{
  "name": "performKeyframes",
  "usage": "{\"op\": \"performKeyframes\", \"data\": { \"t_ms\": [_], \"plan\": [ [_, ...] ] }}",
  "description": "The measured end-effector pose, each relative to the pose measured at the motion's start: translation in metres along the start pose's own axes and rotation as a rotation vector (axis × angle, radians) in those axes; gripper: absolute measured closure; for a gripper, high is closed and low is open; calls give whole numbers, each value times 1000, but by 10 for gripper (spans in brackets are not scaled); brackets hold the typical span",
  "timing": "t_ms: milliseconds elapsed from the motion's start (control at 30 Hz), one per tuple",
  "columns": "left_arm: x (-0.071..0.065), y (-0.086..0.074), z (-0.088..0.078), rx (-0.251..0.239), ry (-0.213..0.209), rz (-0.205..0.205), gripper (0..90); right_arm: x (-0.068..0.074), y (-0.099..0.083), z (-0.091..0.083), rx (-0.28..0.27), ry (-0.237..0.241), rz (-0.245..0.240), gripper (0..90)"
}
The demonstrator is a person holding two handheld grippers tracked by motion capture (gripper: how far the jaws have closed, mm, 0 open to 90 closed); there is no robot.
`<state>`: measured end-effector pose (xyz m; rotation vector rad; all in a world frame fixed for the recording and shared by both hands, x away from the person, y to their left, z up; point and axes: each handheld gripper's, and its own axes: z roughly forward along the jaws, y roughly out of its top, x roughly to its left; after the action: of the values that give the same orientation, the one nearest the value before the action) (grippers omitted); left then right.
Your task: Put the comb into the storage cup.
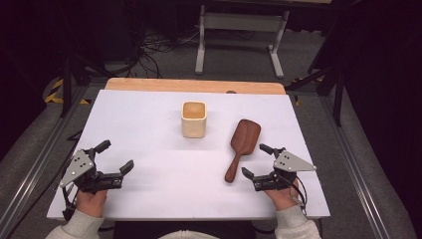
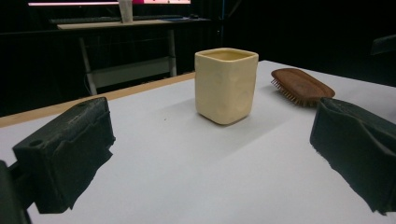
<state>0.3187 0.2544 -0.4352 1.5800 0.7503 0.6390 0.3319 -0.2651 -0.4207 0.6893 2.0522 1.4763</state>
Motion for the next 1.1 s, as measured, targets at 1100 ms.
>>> {"op": "performKeyframes", "data": {
  "t_ms": [1100],
  "plan": [
    [1, 1, -2, 27, 12, 21, 5, 4, 17, 22, 63, 47, 1, 44]
  ]
}}
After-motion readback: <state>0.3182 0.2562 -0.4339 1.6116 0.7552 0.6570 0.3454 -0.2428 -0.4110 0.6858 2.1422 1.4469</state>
